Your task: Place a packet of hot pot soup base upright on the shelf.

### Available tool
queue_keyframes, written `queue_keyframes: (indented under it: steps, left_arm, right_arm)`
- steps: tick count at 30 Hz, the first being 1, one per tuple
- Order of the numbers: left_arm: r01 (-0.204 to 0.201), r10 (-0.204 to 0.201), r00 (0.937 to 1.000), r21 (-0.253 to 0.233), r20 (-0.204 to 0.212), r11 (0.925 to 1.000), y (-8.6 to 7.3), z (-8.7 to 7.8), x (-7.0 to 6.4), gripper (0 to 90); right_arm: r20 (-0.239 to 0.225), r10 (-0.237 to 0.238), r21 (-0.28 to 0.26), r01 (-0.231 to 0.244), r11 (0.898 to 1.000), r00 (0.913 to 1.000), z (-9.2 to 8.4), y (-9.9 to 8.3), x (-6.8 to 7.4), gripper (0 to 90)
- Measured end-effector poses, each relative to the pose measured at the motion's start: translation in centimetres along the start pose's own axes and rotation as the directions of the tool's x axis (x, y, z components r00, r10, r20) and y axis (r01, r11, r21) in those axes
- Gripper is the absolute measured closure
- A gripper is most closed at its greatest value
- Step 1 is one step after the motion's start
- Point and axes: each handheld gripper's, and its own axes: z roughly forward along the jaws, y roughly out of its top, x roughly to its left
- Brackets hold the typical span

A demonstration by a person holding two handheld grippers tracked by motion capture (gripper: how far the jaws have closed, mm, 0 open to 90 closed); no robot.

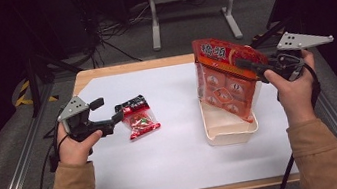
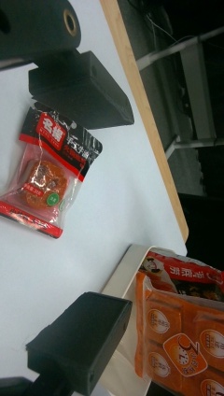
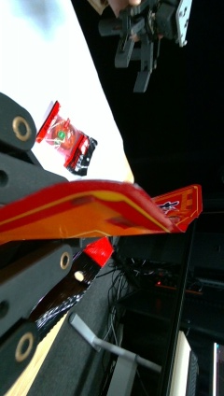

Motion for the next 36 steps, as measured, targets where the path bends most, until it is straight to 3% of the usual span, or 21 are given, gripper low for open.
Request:
queue_keyframes:
  steps: [11, 22, 36]
  left_arm:
    - [0.021, -0.021, 0.9998, 0.002, -0.004, 0.9998, -0.5, 0.4, 0.2, 11.0]
    - [0.031, -0.031, 0.9995, 0.017, -0.008, 0.9994, -0.8, 0.6, 0.5, 10.7]
    - [0.045, -0.045, 0.9990, 0.039, 0.000, 0.9982, -1.2, 0.8, 1.0, 7.3]
  right_arm:
    - [0.021, 0.018, 0.006, -0.019, 1.000, 0.9996, 0.4, -1.7, -0.5, 89.6]
    - [0.004, 0.037, 0.012, -0.037, 0.999, 0.9993, 0.5, -2.6, -0.7, 89.6]
    - [-0.013, 0.060, 0.065, -0.059, 0.996, 0.9981, 0.8, -3.5, -0.9, 89.5]
